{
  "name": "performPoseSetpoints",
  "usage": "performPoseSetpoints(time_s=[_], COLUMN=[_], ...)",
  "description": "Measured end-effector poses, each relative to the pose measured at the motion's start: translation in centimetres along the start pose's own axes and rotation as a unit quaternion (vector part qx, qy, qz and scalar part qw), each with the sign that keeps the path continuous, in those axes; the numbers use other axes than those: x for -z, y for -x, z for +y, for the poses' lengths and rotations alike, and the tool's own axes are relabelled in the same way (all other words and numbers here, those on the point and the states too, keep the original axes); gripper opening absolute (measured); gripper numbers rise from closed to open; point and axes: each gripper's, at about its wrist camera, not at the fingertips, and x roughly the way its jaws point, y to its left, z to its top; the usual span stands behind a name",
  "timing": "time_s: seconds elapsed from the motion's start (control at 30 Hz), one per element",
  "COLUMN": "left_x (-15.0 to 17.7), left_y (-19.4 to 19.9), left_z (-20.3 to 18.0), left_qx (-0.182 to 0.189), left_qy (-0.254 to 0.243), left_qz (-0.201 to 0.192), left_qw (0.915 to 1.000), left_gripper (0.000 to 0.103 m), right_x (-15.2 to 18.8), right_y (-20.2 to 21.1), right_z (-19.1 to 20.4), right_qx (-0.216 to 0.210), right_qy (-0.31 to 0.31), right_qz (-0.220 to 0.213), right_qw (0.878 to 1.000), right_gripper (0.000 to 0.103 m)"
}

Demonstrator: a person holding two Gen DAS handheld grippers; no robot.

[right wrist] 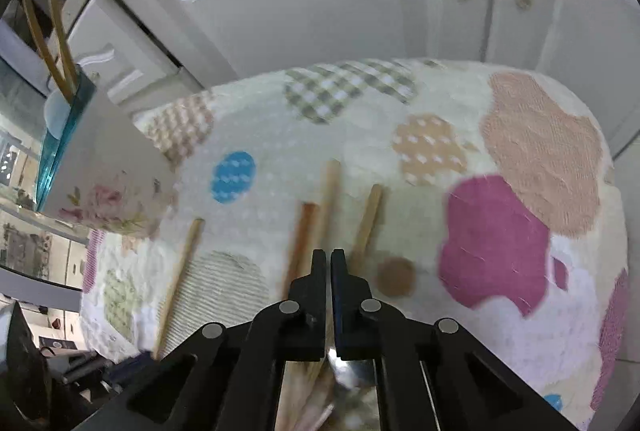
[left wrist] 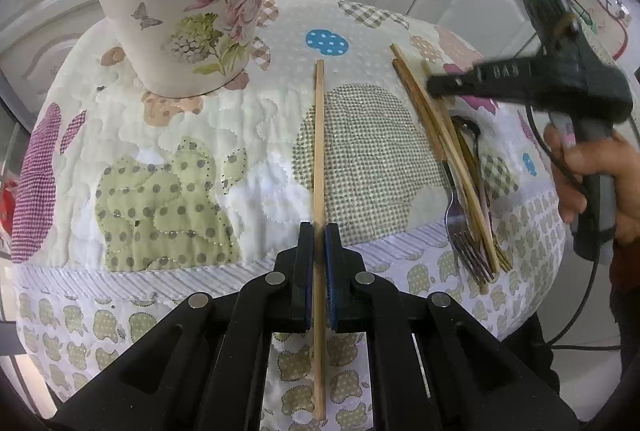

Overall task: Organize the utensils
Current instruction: 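Lift both chopsticks and carry them above the ceramic holder with both tools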

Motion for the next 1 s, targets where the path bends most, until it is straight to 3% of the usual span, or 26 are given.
performPoseSetpoints(time_s=[0.13,0.3,0.4,0.57,0.7,0.8,0.87,0.93,1.0], left_x=[-0.4,-0.7,-0.6,-0.7,-1.3,-2.7,-3.9,-4.8,-5.6], left_y=[-0.3,-0.6,-0.6,-0.6,-0.9,-1.3,-1.8,-2.3,-2.7], left_z=[-0.1,-0.2,-0.2,-0.1,0.2,0.0,-0.3,-0.3,-0.4], left_qx=[0.002,0.000,0.001,0.005,0.005,-0.004,-0.011,-0.018,-0.025], left_qy=[0.002,0.002,0.003,0.004,0.012,0.010,0.006,0.008,0.009], left_qz=[-0.001,0.000,0.001,0.003,0.003,-0.003,-0.006,-0.004,-0.007], left_qw=[1.0000,1.0000,1.0000,1.0000,0.9999,0.9999,0.9999,0.9998,0.9996], left_gripper=[0.004,0.004,0.004,0.004,0.004,0.011,0.022,0.022,0.023], right_x=[0.6,-0.1,-0.3,0.3,1.3,1.9,1.8,1.3,1.0], right_y=[0.3,0.8,0.0,0.4,1.4,1.7,2.0,1.7,1.7], right_z=[-1.1,-0.8,-0.2,-1.7,-2.6,-2.9,-2.8,-2.4,-1.8], right_qx=[0.001,-0.061,-0.044,-0.062,-0.040,-0.049,-0.053,-0.066,-0.072], right_qy=[-0.018,-0.047,-0.034,-0.052,-0.051,-0.056,-0.060,-0.072,-0.066], right_qz=[0.000,-0.003,0.009,0.010,0.012,0.011,-0.001,-0.001,-0.003], right_qw=[1.000,0.997,0.998,0.997,0.998,0.997,0.997,0.995,0.995], right_gripper=[0.000,0.007,0.007,0.005,0.002,0.002,0.006,0.024,0.026])
